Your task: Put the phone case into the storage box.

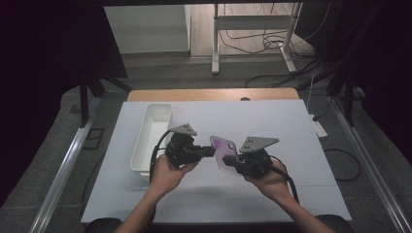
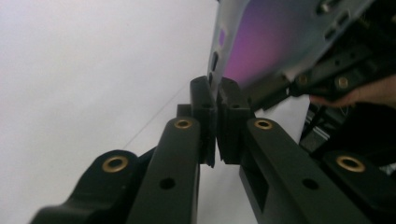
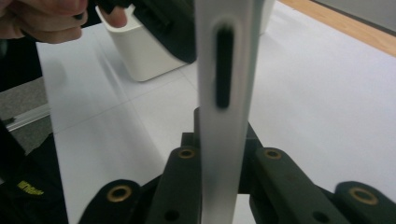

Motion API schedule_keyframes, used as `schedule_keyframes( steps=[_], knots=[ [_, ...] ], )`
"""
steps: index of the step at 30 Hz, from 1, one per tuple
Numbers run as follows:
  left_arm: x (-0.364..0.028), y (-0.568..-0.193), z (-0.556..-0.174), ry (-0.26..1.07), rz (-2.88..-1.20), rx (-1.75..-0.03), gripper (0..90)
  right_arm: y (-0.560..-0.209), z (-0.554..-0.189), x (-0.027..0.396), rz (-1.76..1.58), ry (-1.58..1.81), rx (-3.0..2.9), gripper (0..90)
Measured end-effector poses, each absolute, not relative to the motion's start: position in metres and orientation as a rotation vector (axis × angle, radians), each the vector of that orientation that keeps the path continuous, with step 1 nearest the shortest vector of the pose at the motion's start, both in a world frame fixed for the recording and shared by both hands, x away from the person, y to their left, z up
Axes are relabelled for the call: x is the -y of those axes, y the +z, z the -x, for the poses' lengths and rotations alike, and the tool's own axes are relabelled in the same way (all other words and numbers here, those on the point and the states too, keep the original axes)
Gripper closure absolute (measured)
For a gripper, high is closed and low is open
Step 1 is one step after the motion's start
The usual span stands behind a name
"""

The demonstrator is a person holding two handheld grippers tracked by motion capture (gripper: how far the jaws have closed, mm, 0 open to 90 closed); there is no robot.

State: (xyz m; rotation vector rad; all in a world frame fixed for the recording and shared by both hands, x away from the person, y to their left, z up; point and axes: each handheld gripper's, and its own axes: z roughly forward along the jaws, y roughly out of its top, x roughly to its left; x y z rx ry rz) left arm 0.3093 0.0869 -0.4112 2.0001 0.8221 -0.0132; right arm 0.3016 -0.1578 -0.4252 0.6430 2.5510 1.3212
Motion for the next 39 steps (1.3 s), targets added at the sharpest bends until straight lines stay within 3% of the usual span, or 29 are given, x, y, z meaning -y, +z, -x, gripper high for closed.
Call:
schedule_keyframes(
  steps=[6, 15, 19, 31, 39],
  knots=[
    [-0.084, -0.411, -0.307, 0.021, -2.002, -0.829, 88.2, -0.426, -0.299, 0.151, -0.637, 1.309, -2.574, 64.7],
    [-0.077, -0.412, -0.305, 0.055, -2.019, -0.838, 88.3, -0.429, -0.304, 0.149, -0.644, 1.340, -2.576, 29.7],
    [-0.074, -0.414, -0.305, 0.062, -2.042, -0.844, 88.3, -0.431, -0.305, 0.146, -0.660, 1.366, -2.598, 18.2],
    [-0.080, -0.413, -0.306, 0.119, -2.045, -0.870, 88.2, -0.429, -0.303, 0.152, -0.666, 1.356, -2.583, 3.6],
    [-0.087, -0.412, -0.309, 0.139, -2.034, -0.896, 88.2, -0.432, -0.303, 0.162, -0.673, 1.314, -2.603, 0.0]
  ],
)
